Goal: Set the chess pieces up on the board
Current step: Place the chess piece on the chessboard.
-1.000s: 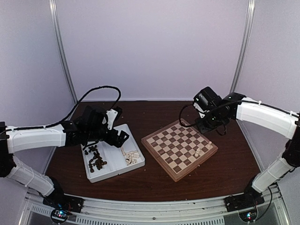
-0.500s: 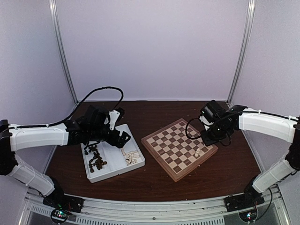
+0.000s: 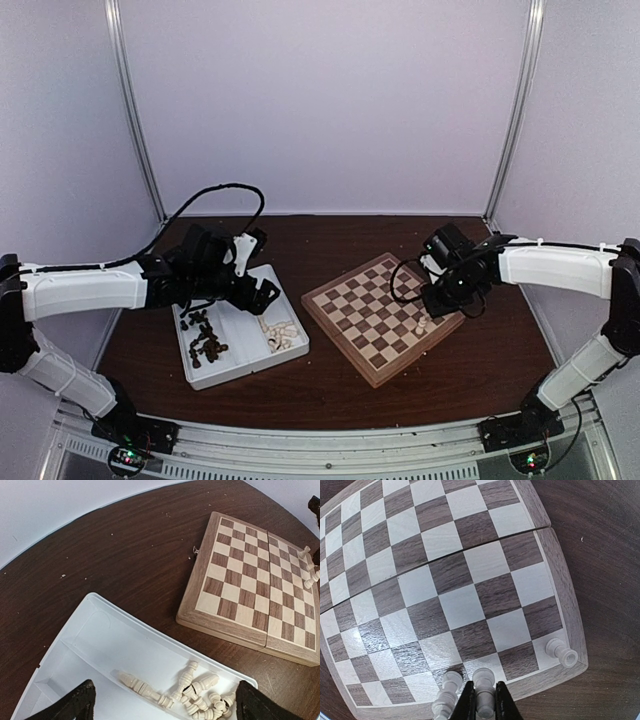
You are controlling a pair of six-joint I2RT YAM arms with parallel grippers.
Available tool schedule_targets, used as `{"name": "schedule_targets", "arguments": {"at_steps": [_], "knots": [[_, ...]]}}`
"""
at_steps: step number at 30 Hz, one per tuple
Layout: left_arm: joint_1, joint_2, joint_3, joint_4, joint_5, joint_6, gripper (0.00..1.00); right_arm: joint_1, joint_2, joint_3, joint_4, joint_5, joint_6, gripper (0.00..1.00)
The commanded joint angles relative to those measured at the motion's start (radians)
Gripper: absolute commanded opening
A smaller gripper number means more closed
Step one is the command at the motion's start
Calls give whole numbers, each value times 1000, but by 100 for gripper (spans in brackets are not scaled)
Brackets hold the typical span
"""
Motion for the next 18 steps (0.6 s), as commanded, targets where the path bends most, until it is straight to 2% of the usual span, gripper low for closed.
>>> {"name": "schedule_targets", "arguments": {"at_steps": [1,18], "knots": [[6,13,35,8,8,-8,98,-12,12,-17,37,-10,14,0],[6,23,45,5,14,-10,98,-13,30,-62,64,-31,23,0]]}}
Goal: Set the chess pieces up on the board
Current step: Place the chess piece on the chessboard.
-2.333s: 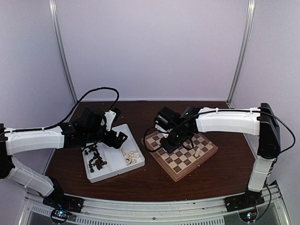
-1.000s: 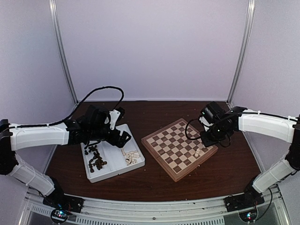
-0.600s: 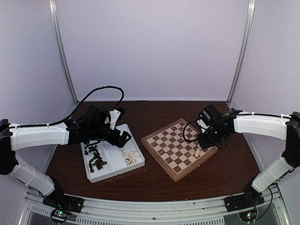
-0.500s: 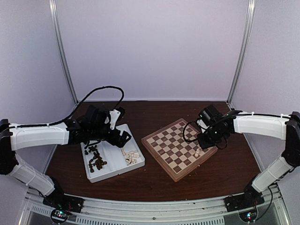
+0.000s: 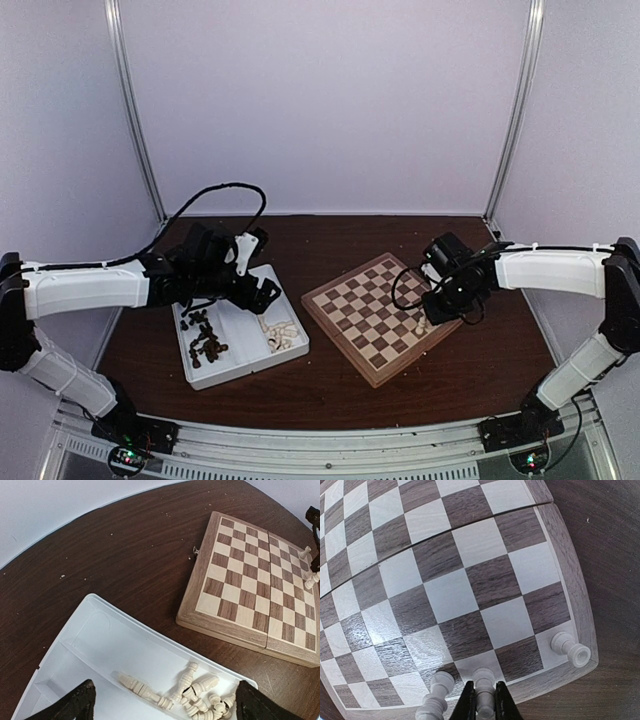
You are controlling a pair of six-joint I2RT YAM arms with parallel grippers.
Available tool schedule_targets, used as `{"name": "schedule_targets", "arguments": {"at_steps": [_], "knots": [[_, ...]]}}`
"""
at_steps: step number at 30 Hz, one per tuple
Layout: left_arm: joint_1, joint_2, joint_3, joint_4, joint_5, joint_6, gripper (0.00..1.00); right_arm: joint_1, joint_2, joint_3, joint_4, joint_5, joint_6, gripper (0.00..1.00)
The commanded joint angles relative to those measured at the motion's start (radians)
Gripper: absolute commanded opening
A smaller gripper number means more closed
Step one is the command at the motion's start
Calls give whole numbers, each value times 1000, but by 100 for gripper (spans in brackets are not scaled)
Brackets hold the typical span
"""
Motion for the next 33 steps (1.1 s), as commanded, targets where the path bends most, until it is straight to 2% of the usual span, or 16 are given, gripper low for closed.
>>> {"name": "schedule_targets", "arguments": {"at_steps": [1,10,19,33], "knots": [[6,11,35,10,14,-10,98,-6,14,-7,28,-25,8,0],[6,19,41,6,15,-12,98,-7,26,-5,36,-28,5,0],[6,25,53,-7,15,-8,98,-7,6,11,15,-14,1,11],[6,33,61,-17,16,-13,98,-8,-3,33,-7,-8,-7,17]]}}
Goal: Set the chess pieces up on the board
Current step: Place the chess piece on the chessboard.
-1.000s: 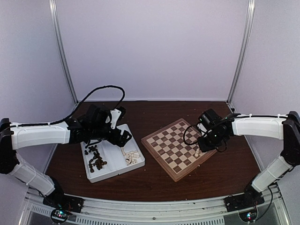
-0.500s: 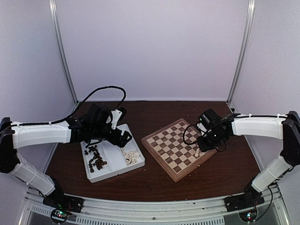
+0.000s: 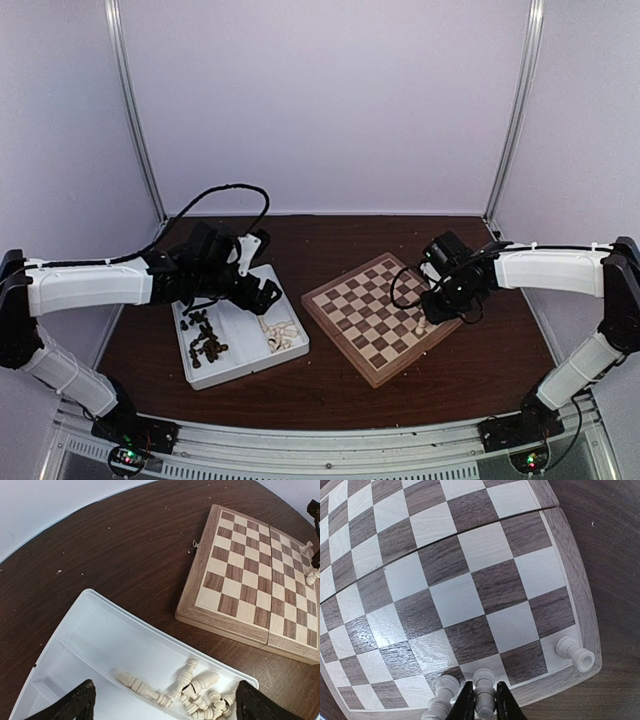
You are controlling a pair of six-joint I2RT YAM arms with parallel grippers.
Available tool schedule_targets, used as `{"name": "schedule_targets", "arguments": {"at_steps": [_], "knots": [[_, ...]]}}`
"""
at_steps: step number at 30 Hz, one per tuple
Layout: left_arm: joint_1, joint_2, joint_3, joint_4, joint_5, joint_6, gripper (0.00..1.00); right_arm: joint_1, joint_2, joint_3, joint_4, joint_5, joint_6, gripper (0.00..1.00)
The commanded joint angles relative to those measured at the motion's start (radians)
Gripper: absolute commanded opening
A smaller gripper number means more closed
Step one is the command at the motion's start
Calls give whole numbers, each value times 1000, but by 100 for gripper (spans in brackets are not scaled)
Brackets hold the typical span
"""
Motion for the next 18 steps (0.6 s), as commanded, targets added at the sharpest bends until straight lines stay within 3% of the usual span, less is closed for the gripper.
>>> {"name": "schedule_targets", "arguments": {"at_steps": [1,18], "knots": [[6,11,36,14,10,-12,98,-6,-13,33,-23,11,-6,17],[6,19,41,13,15,-14,98,-10,-34,66,-53,13,-17,21]]}}
